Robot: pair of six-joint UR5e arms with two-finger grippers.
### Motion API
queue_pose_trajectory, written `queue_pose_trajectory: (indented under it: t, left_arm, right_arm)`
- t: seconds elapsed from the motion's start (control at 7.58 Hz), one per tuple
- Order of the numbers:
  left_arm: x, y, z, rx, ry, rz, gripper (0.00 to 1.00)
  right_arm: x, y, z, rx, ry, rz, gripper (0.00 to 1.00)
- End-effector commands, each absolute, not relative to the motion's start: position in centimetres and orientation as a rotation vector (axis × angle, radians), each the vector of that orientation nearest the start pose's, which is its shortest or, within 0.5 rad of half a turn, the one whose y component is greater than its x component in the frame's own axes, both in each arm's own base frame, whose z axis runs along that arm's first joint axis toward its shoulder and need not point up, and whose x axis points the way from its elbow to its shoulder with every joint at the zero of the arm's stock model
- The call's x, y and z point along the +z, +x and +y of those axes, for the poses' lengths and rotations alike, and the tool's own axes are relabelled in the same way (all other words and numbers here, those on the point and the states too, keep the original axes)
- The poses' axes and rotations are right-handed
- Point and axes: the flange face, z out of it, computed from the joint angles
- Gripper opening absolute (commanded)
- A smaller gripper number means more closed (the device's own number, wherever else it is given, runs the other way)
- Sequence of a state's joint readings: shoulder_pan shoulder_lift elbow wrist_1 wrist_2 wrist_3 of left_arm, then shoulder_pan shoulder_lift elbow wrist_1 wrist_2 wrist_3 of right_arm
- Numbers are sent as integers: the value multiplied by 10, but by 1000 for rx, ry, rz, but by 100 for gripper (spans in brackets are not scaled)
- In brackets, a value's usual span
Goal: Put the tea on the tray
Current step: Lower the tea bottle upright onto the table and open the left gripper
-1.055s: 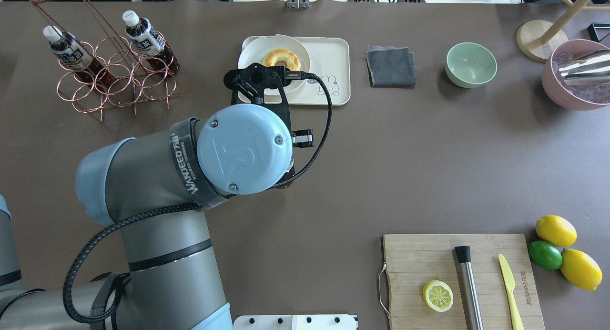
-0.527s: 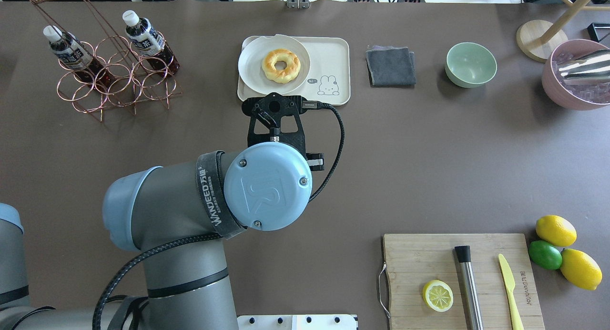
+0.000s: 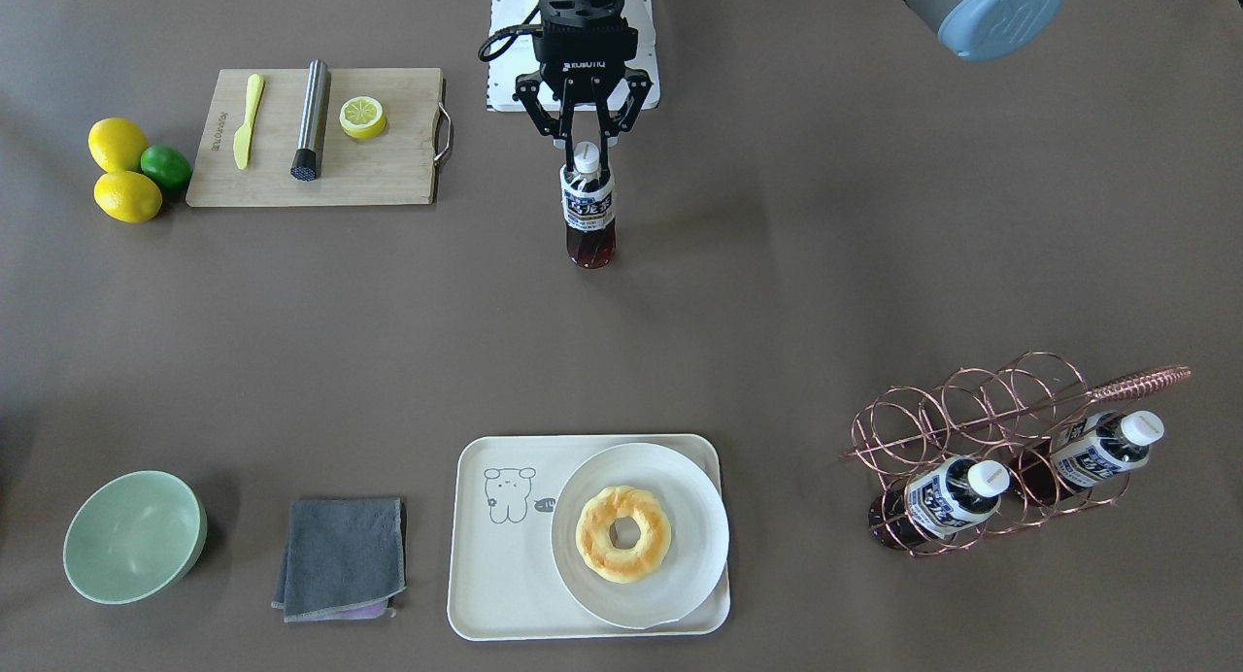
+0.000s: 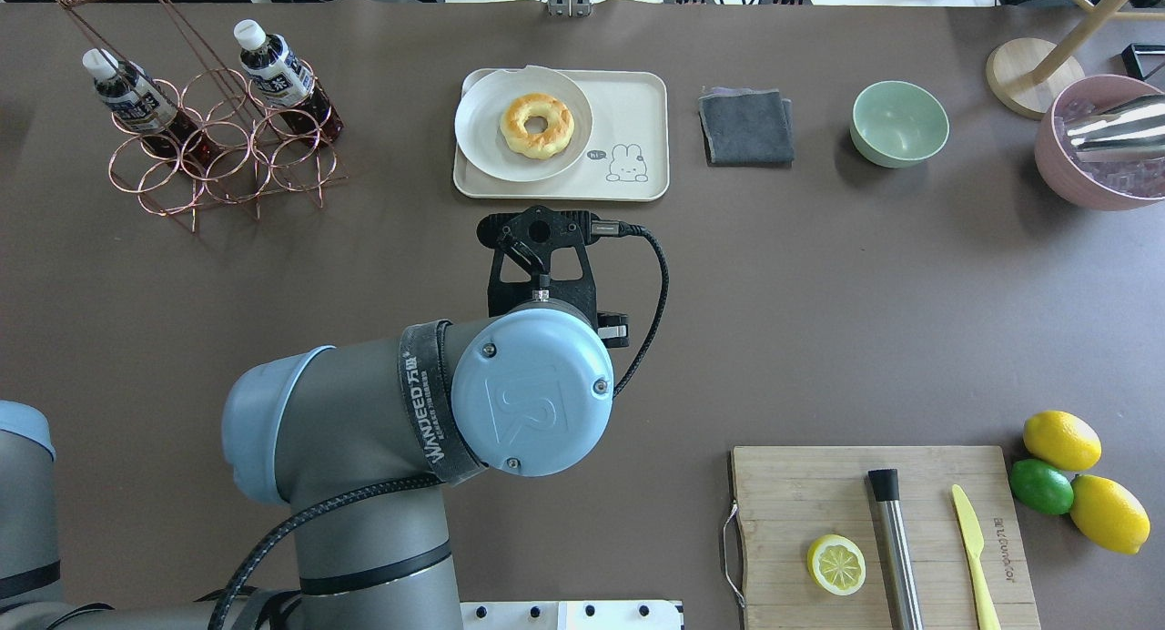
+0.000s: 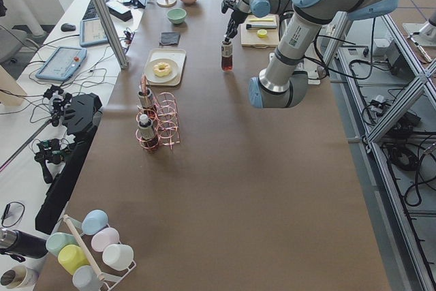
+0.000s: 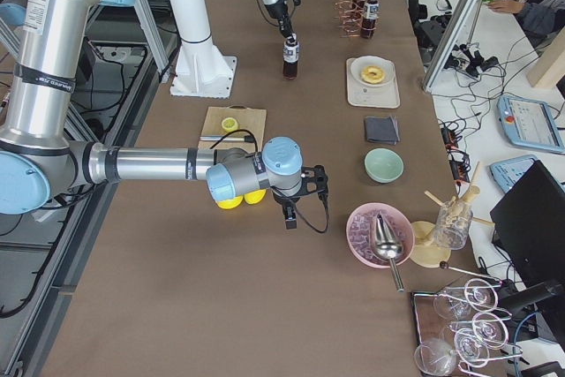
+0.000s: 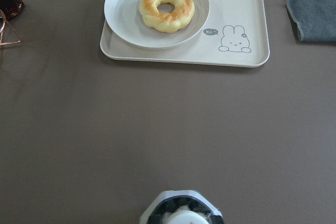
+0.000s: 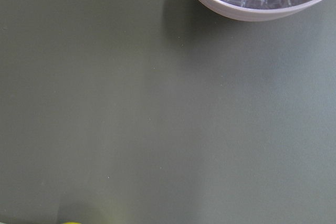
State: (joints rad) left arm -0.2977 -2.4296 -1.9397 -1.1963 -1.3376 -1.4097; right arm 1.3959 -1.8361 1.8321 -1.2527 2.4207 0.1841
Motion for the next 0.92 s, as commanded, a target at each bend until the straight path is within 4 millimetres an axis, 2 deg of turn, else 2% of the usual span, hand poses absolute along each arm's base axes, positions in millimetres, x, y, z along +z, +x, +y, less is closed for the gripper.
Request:
queue_pose_trajectory:
  t: [0.0,0.4,0.79]
  left_arm:
    - [56,523,-317,-224,403,789,0]
    - [61,529,-308,-214,393,789,0]
    - [61,530,-307,-211,392,789,0]
  right_arm:
    - [605,-11,-400,-125,140,-883,100]
    - [606,-11,-400,-125,138,-883,100]
    - [605,-11,-400,-125,140,-883,100]
